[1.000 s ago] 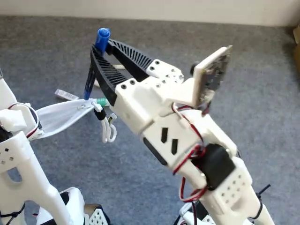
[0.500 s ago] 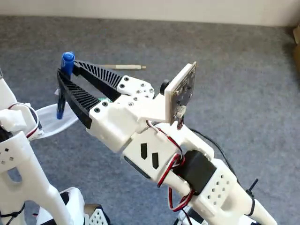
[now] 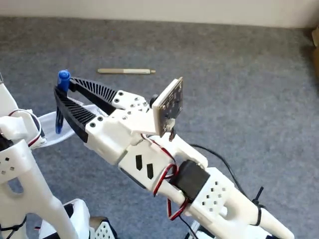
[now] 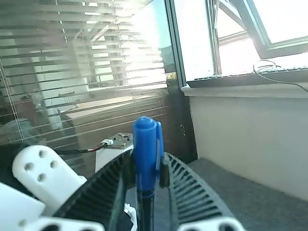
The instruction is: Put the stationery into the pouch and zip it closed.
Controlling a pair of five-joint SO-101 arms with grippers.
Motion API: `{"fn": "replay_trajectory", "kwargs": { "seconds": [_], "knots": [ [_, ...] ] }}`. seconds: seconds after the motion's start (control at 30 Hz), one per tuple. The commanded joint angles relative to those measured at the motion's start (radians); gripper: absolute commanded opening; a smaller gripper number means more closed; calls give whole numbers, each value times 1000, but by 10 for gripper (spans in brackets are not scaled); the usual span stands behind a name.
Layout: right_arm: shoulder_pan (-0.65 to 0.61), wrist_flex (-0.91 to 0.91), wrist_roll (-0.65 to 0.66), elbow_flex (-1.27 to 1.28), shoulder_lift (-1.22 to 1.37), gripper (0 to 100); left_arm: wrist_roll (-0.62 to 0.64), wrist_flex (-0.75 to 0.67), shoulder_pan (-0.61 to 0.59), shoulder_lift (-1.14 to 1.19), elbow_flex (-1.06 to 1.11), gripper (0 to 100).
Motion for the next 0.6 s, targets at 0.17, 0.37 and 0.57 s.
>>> {"fn": "replay_trajectory", "kwargs": {
  "seconds": [0.17, 0.37, 0.57],
  "knots": [
    [-15, -213, 158, 140, -24, 5, 14, 2, 19, 13, 5, 7],
    [-16, -226, 158, 205, -24, 5, 14, 2, 19, 13, 5, 7],
    [-53, -219, 166, 245, -24, 5, 14, 2, 19, 15, 5, 7]
  ]
}}
